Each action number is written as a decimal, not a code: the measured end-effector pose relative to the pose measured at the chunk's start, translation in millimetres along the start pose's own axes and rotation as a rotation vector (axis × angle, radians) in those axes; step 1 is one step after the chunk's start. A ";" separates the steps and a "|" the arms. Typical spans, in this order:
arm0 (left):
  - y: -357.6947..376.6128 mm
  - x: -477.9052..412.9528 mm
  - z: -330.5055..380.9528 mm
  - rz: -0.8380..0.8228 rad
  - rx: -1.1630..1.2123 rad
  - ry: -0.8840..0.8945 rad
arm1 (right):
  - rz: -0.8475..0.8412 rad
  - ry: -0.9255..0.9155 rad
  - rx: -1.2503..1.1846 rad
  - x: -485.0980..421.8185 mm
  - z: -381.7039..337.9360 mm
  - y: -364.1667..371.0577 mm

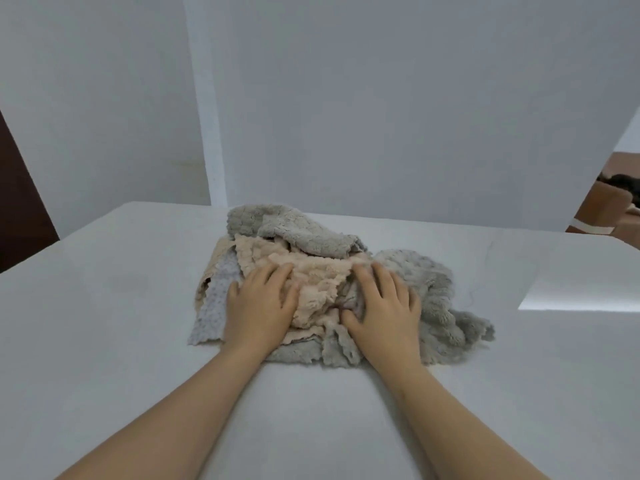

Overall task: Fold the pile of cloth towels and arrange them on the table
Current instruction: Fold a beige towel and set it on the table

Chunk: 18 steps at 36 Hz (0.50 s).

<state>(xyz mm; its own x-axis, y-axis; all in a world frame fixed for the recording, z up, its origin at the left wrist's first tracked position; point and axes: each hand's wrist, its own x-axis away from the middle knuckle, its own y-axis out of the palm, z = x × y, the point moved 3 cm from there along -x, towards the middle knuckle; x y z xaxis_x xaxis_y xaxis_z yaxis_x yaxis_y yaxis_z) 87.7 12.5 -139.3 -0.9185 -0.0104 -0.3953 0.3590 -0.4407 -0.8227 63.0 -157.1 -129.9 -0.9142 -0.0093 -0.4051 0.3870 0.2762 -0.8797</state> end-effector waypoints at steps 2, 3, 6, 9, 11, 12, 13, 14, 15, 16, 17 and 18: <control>-4.9 18.7 -0.9 0.060 -0.005 0.025 | 0.073 0.022 0.001 19.3 -0.8 -5.9; -6.2 29.0 -1.0 0.081 -0.015 0.047 | 0.093 0.019 0.009 28.6 -2.0 -8.7; -9.9 55.9 -0.1 0.055 -0.077 0.085 | 0.112 -0.011 0.037 54.1 -6.8 -14.8; -18.1 75.8 2.0 0.066 -0.150 0.094 | 0.094 -0.018 0.008 69.6 -9.6 -18.4; -22.3 85.3 5.7 0.087 -0.175 0.123 | 0.085 -0.006 -0.004 74.6 -9.4 -19.3; -24.0 88.1 8.0 0.113 -0.166 0.153 | 0.077 -0.002 -0.004 75.3 -9.3 -20.2; -26.1 90.2 10.9 0.129 -0.146 0.179 | 0.073 0.003 -0.009 75.4 -9.0 -21.1; -27.3 90.9 13.5 0.138 -0.132 0.195 | 0.065 0.008 -0.014 74.8 -9.0 -22.8; -27.7 90.1 15.3 0.144 -0.127 0.201 | 0.063 0.014 -0.018 73.3 -8.3 -23.2; -27.4 87.6 16.7 0.147 -0.125 0.203 | 0.059 0.013 -0.023 71.4 -7.2 -23.5; -26.3 84.1 18.3 0.126 -0.118 0.191 | 0.070 0.001 -0.022 70.4 -6.9 -24.0; -24.5 80.1 20.7 0.093 -0.089 0.169 | 0.058 -0.003 -0.034 69.3 -6.8 -24.2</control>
<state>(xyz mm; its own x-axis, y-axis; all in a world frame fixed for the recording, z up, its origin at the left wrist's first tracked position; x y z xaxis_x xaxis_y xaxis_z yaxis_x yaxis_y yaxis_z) 1.9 3.9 -142.3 -0.8424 0.1068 -0.5281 0.4611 -0.3642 -0.8092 -10.5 -158.0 -135.0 -0.8899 0.0047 -0.4562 0.4351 0.3091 -0.8456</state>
